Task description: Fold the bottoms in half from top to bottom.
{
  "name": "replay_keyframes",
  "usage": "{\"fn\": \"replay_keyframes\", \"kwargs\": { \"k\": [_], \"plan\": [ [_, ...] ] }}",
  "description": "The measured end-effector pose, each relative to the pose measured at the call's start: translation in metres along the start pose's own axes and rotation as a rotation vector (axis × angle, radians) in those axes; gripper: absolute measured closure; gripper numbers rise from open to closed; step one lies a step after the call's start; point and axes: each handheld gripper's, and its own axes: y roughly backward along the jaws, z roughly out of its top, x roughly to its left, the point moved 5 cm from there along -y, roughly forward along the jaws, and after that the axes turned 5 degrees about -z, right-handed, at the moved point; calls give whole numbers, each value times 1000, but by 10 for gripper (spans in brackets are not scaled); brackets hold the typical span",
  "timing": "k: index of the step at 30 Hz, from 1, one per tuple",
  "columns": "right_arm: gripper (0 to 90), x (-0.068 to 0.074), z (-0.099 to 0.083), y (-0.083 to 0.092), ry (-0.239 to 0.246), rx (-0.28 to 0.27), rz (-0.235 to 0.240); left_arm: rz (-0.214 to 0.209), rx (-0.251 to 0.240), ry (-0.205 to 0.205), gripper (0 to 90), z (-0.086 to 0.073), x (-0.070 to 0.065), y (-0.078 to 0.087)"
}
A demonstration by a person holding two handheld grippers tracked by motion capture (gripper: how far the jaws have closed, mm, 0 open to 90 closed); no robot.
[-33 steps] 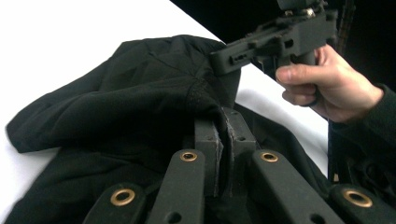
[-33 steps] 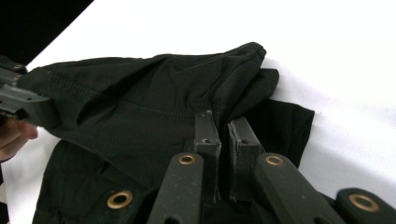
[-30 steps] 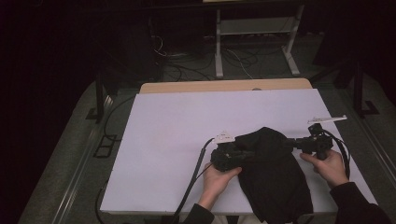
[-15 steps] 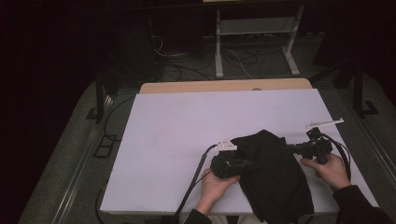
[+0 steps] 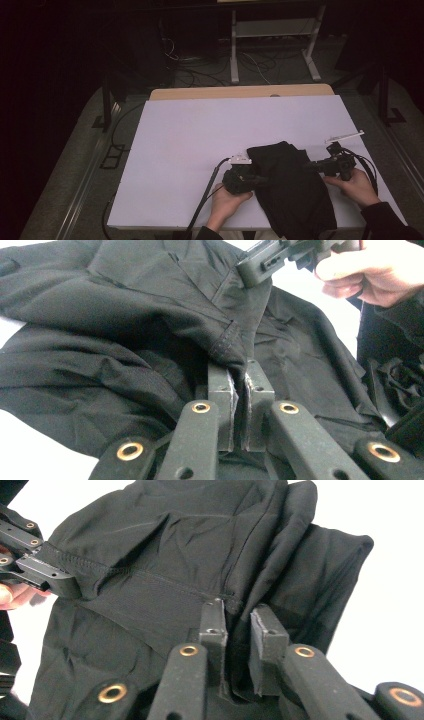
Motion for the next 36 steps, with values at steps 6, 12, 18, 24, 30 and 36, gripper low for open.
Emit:
{"fn": "replay_keyframes", "kwargs": {
  "k": [6, 12, 18, 24, 30, 36],
  "plan": [
    [556, -3, 3, 8, 5, -21, -33, -2, 22, -8, 842, -3, 0, -3],
    [337, -3, 11, 13, 18, -59, -10, -5, 26, -7, 842, -3, 1, -3],
    [107, 0, 23, 16, 36, -86, -24, 1, 23, -11, 843, -3, 1, -3],
    [6, 3, 35, 20, 60, -134, -21, 4, 23, -12, 843, -3, 0, -3],
    [5, 6, 49, 15, 86, -146, -13, 15, 31, -22, 843, -2, -1, -4],
    [5, 11, 59, 6, 106, -127, -21, 18, 32, -27, 843, -2, -2, -4]
  ]
}}
